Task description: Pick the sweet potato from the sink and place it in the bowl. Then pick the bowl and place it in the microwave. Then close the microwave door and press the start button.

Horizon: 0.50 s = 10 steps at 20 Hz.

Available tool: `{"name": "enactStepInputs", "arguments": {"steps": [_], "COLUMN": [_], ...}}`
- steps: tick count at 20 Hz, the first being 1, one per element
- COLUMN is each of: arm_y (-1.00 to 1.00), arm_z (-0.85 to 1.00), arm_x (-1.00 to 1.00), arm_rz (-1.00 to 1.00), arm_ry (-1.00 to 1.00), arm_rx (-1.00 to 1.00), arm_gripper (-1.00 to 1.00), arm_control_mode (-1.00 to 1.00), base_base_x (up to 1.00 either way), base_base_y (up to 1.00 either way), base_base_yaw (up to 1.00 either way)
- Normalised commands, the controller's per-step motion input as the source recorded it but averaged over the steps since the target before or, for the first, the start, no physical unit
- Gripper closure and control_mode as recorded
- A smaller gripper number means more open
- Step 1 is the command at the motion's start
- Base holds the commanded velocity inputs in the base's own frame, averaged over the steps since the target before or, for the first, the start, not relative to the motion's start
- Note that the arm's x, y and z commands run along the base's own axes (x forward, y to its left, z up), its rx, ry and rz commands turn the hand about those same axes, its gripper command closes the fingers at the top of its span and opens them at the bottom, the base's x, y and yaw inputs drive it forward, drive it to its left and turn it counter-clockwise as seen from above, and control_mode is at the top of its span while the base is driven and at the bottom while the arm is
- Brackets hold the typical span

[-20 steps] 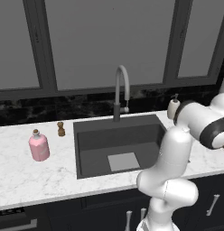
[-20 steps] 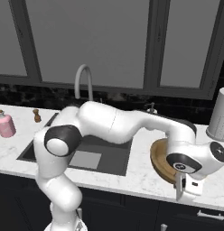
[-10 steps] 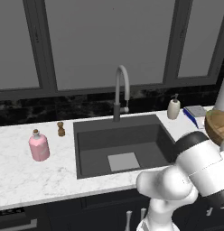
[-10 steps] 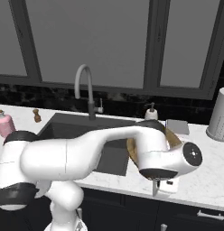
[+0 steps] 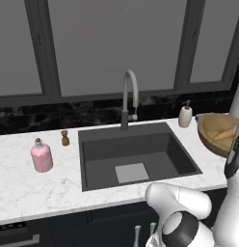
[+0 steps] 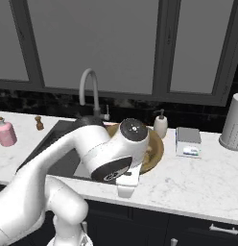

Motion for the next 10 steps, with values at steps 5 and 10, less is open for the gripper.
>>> {"name": "enactStepInputs", "arguments": {"steps": [5, 10], "arm_y": [0.75, 0.17], "arm_z": [0.36, -0.08], "arm_x": [-0.24, -0.02], "arm_rz": [0.00, 0.06], "arm_ry": [0.11, 0.02], "arm_rx": [-0.08, -0.01], "arm_gripper": [1.00, 1.00], "arm_control_mode": [-1.00, -1.00], "base_base_x": [0.00, 0.00], "base_base_y": [0.00, 0.00], "base_base_yaw": [0.00, 0.00]}}
